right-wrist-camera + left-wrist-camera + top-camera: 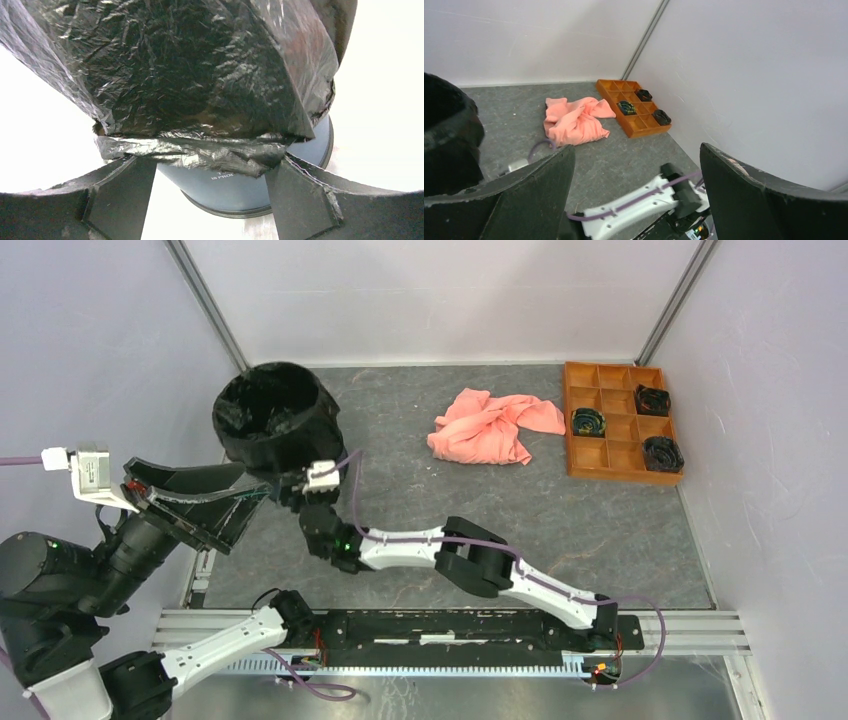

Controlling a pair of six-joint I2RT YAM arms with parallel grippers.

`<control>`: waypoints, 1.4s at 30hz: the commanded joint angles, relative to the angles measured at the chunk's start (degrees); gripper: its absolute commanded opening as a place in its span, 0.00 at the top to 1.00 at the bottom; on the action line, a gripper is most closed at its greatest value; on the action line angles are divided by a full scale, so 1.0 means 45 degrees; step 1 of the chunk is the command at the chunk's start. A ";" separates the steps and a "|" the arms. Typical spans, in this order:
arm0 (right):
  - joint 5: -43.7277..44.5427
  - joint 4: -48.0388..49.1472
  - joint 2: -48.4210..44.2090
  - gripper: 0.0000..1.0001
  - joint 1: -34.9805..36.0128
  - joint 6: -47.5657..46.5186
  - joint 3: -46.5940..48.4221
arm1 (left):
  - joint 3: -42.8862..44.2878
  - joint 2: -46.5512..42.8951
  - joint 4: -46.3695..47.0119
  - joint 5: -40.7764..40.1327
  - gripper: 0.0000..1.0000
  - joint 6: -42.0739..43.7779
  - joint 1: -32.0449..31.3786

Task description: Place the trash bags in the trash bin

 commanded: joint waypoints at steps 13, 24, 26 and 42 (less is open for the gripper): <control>-0.7046 -0.1078 0.1680 0.02 -0.4033 -0.0426 0.2752 | -0.1276 0.0918 0.1049 0.1307 0.00 -0.0583 0.0042; -0.7097 -0.7439 -0.9629 0.02 -0.4002 -0.2048 -0.8380 | -0.3634 -0.0687 0.2305 -0.0712 0.00 -0.1351 0.0042; -0.6998 -0.8508 -1.1957 0.02 -0.4013 -0.2450 -1.0324 | -0.4438 -0.1224 0.2917 -0.1845 0.00 -0.1415 0.0042; -0.3227 -1.6171 -2.3124 0.02 -0.3953 -0.4697 -0.9812 | -0.5327 0.0185 0.6844 -0.1406 0.00 -0.0129 0.0022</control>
